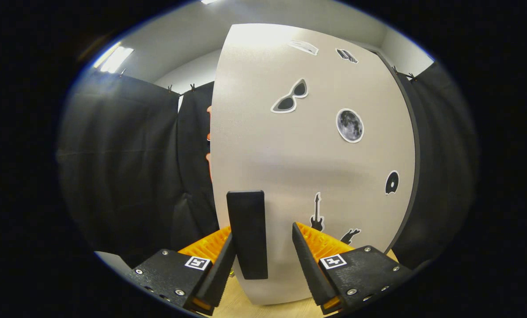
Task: Open the shoe cabinet door, grab the shoes and put them into the shoe cabinet, then close the shoe cabinet door.
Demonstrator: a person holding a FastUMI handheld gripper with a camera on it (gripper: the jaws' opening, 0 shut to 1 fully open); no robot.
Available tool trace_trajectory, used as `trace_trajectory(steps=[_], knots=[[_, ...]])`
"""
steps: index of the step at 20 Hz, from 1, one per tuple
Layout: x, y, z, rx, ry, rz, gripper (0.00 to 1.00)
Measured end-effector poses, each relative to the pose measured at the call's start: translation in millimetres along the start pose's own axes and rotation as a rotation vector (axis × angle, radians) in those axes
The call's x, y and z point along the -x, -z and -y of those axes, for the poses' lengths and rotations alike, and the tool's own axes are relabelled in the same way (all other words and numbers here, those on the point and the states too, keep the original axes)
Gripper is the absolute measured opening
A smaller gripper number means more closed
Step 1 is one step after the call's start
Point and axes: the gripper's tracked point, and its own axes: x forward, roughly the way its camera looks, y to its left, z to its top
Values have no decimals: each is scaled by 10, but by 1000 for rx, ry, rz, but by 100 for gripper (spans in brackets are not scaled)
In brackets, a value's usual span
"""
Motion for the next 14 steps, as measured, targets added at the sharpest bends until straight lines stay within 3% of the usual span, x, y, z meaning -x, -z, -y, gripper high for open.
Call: trace_trajectory(steps=[14], knots=[[-173, 12, -24, 57, 135, 35, 80]])
